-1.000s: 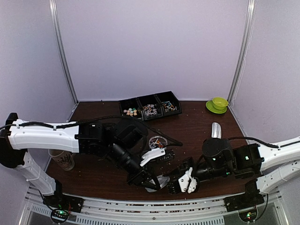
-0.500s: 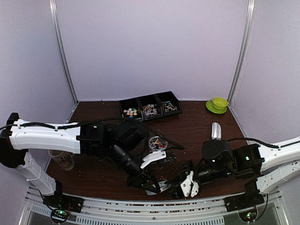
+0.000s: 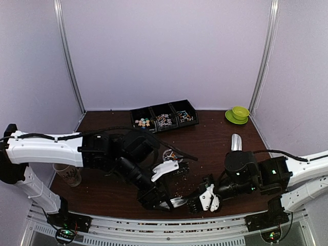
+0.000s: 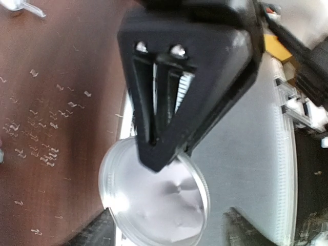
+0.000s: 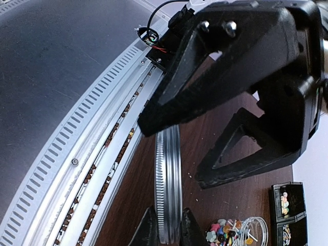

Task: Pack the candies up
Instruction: Pass from the left arm to the right, then put down the box lid at the center of the board.

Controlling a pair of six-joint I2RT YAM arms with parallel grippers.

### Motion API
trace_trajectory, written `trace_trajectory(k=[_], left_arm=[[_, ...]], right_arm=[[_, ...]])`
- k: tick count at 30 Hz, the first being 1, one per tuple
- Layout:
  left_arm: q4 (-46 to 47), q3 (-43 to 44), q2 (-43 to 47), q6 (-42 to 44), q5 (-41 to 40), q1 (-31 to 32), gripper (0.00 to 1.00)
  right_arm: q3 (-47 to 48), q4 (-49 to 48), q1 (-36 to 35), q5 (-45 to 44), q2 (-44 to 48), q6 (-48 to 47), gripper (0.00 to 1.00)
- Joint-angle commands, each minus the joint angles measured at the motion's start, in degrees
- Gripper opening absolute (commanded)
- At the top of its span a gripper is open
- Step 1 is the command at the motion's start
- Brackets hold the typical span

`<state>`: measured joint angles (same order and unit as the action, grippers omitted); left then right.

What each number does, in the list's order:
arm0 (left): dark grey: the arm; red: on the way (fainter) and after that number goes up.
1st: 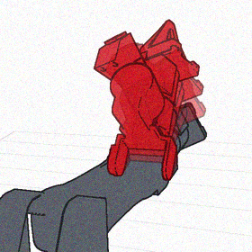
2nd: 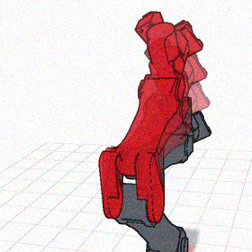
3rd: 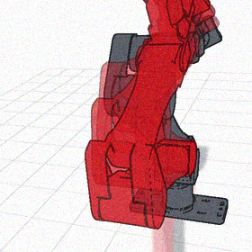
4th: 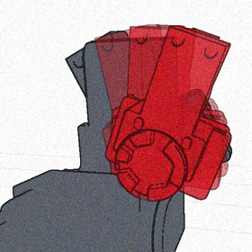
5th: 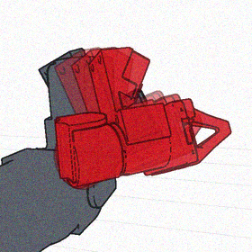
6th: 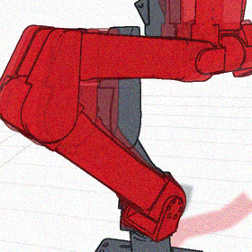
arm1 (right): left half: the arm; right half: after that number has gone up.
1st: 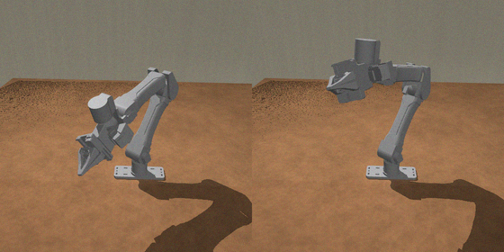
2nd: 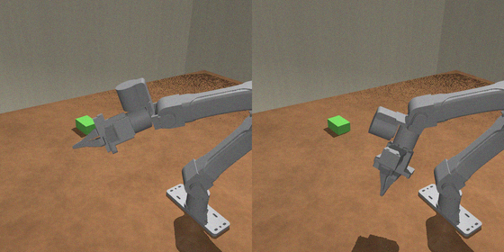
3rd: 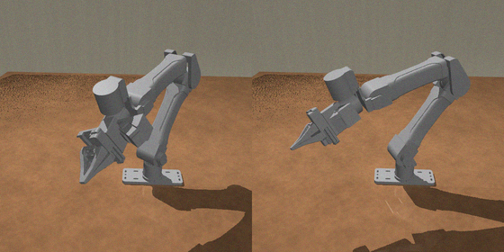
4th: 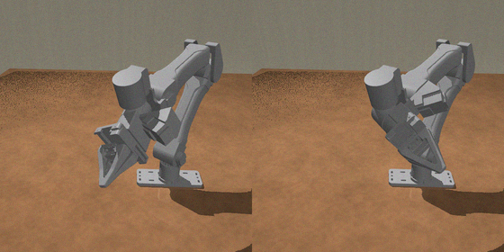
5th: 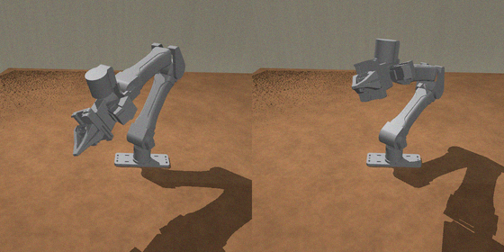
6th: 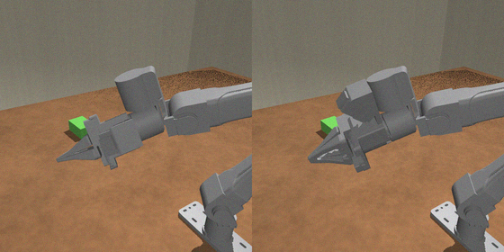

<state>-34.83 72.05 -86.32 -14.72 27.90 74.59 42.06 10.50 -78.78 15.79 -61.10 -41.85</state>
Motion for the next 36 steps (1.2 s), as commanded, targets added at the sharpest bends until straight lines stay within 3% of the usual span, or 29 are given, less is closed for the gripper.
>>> trace_trajectory(k=[1, 5, 10, 21, 29, 36], left_arm=[[-3.2, 3.24, 7.0, -0.14, -11.31, -1.75, 0.86], [-6.84, 4.57, 12.41, -2.26, -20.15, -5.51, 0.95], [-8.33, 3.4, 17.7, -4.43, -24.7, -11.5, 0.98], [-11.23, 4.27, 15.42, -7.44, -33.77, -14.0, 0.98], [2.08, 0.85, 17.13, -25.67, -34.89, -14.12, 0.98], [3.67, 8.64, 13.33, -35.05, -33.18, -13.54, 0.98]], right_arm=[[-0.72, -3.6, 0.4, -4.77, 1.91, 7.76, 0.04], [-2.78, -7.91, 2.59, -7.73, 3.55, 15.28, 0.01], [-6.82, -15.7, 7.88, -10.03, 5.9, 26.09, 0.0], [-15.34, -32.28, 23.1, -16.61, 11.14, 52.35, 0.01], [-21.28, -35.69, 30.94, -27.61, 13.78, 67.76, 0.03], [-24.26, -40.72, 33.24, -28.11, 8.92, 77.34, 0.02]])
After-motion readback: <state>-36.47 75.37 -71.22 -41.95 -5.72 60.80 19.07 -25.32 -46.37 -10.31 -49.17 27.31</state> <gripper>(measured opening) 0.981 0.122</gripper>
